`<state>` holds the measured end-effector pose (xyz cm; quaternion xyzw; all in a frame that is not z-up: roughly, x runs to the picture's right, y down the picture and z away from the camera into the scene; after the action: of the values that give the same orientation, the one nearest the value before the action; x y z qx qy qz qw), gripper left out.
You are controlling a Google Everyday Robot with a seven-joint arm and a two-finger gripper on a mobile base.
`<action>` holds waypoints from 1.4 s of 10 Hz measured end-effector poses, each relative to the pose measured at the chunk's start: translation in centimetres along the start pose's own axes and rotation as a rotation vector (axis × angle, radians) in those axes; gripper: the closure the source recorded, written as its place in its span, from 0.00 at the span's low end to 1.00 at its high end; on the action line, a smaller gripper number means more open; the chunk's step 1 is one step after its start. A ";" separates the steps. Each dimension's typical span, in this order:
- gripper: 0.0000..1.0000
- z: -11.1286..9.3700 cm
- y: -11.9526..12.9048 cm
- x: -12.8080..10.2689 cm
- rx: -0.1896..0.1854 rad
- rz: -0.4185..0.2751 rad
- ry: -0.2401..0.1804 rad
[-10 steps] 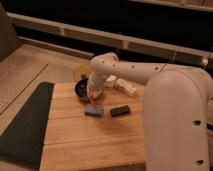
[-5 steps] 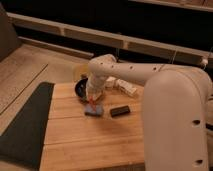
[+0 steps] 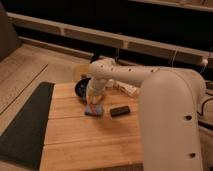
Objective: Place the pepper on the white sponge
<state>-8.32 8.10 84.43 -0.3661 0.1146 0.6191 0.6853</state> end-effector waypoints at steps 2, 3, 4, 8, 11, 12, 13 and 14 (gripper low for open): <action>0.82 0.3 -0.3 0.3 0.001 0.029 0.009; 0.82 0.3 -0.7 0.7 0.007 0.049 0.014; 0.82 0.4 -1.0 1.2 0.014 0.066 0.023; 0.82 2.0 -2.1 2.7 0.029 0.117 0.083; 0.66 2.8 -2.4 1.8 0.048 0.126 0.108; 0.57 3.0 -2.1 1.3 0.054 0.116 0.111; 0.46 3.1 -1.8 0.9 0.058 0.105 0.115; 0.39 3.3 -1.5 0.6 0.058 0.097 0.120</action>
<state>-7.80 10.78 86.92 -0.3764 0.1912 0.6250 0.6566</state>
